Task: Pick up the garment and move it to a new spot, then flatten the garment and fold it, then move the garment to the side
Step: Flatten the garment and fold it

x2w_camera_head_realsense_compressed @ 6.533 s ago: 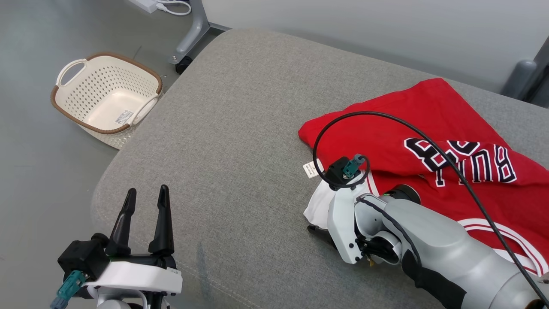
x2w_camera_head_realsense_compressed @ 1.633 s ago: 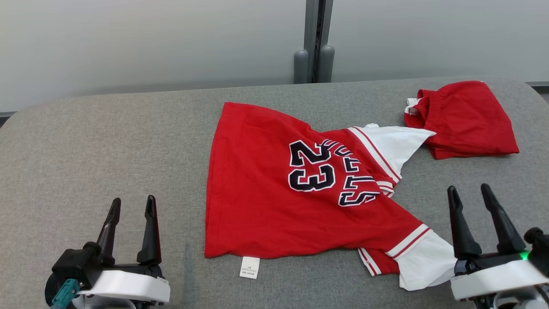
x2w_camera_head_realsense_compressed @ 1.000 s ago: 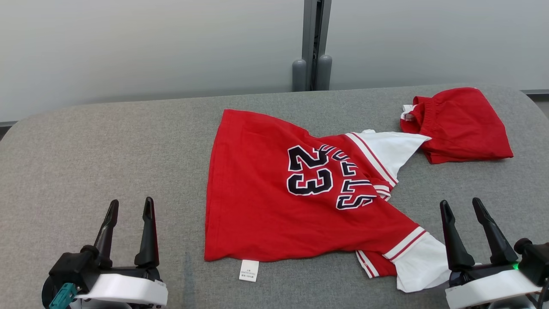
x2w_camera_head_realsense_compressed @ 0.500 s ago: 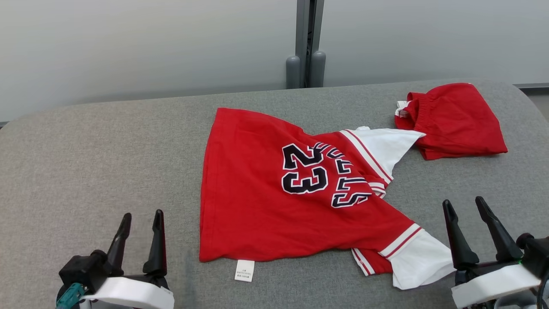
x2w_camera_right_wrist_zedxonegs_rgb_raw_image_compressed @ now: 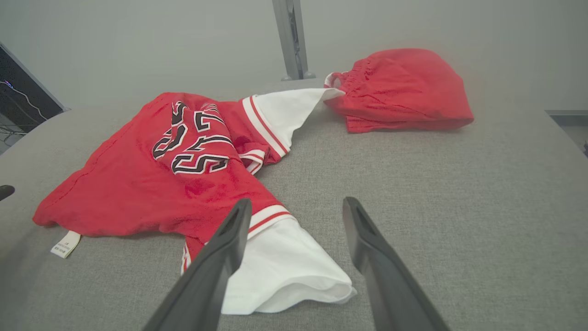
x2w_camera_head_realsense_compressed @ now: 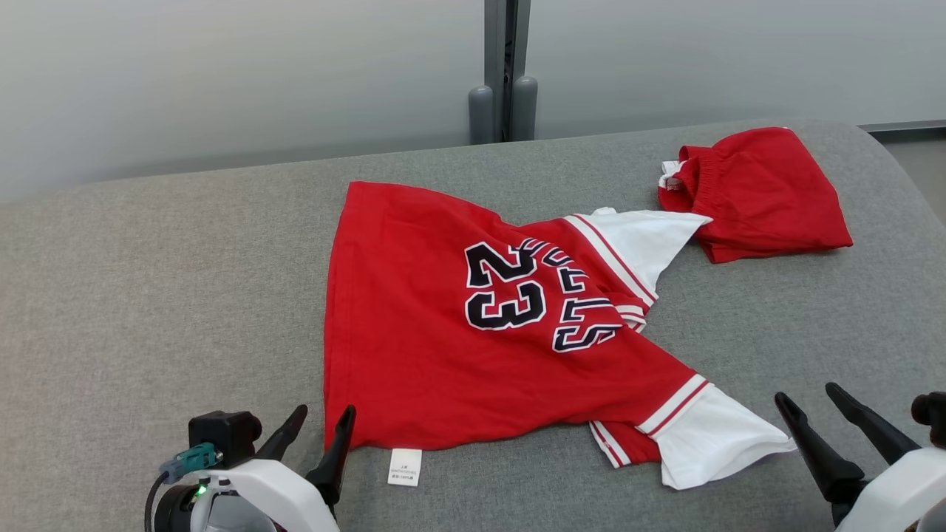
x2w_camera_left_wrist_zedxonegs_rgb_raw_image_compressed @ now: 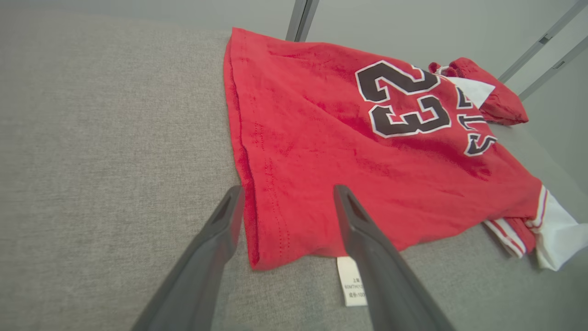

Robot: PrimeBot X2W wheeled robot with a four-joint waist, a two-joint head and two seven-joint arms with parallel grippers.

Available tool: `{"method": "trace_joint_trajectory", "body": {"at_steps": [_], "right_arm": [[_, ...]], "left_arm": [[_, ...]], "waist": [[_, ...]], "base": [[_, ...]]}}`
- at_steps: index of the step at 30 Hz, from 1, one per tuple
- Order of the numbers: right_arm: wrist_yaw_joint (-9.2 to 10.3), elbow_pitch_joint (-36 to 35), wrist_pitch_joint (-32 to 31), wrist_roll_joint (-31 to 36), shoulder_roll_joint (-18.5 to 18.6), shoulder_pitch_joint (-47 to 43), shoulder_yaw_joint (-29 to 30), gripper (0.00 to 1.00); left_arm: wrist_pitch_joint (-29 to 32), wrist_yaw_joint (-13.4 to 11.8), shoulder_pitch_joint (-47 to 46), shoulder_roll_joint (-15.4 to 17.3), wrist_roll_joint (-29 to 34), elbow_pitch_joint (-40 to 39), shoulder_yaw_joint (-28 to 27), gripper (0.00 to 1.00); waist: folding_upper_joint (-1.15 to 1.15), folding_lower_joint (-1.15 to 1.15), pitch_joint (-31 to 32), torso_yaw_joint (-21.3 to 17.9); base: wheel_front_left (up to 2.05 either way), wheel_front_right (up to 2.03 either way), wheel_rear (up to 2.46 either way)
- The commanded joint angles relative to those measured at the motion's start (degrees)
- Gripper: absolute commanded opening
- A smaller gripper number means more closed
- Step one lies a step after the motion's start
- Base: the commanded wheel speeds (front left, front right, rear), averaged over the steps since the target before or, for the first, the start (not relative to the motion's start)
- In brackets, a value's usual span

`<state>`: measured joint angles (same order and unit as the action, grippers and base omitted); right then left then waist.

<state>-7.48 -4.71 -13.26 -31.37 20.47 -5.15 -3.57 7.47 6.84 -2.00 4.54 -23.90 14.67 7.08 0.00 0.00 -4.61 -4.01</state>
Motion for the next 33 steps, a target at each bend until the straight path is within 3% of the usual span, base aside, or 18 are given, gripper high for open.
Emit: {"method": "trace_joint_trajectory", "body": {"at_steps": [1,9,17,33], "right_arm": [[-0.02,-0.9,-2.5,-1.0,0.2,-1.0,1.1,1.00],[-0.04,-3.2,-14.5,-0.4,-1.7,-2.1,3.6,1.00],[-0.04,-1.8,-21.7,3.8,-4.5,0.5,6.7,1.00],[-0.04,5.4,-25.2,1.5,-11.2,2.8,11.5,1.00]], "left_arm": [[1.1,-0.3,-0.2,0.3,-0.3,-0.4,0.2,1.00],[6.1,-1.8,-0.2,1.0,-0.6,-1.0,0.8,1.00],[8.4,-2.0,-2.8,1.4,-0.5,-1.2,1.8,1.00],[9.2,-1.4,-4.7,2.3,-0.9,0.9,3.5,1.00]], "waist": [[0.00,0.00,-0.2,-0.3],[0.00,0.00,-1.3,-0.8],[0.00,0.00,-4.0,0.0],[0.00,0.00,-5.3,0.5]], "base": [[0.00,0.00,0.00],[0.00,0.00,0.00],[0.00,0.00,0.00],[0.00,0.00,0.00]]}}
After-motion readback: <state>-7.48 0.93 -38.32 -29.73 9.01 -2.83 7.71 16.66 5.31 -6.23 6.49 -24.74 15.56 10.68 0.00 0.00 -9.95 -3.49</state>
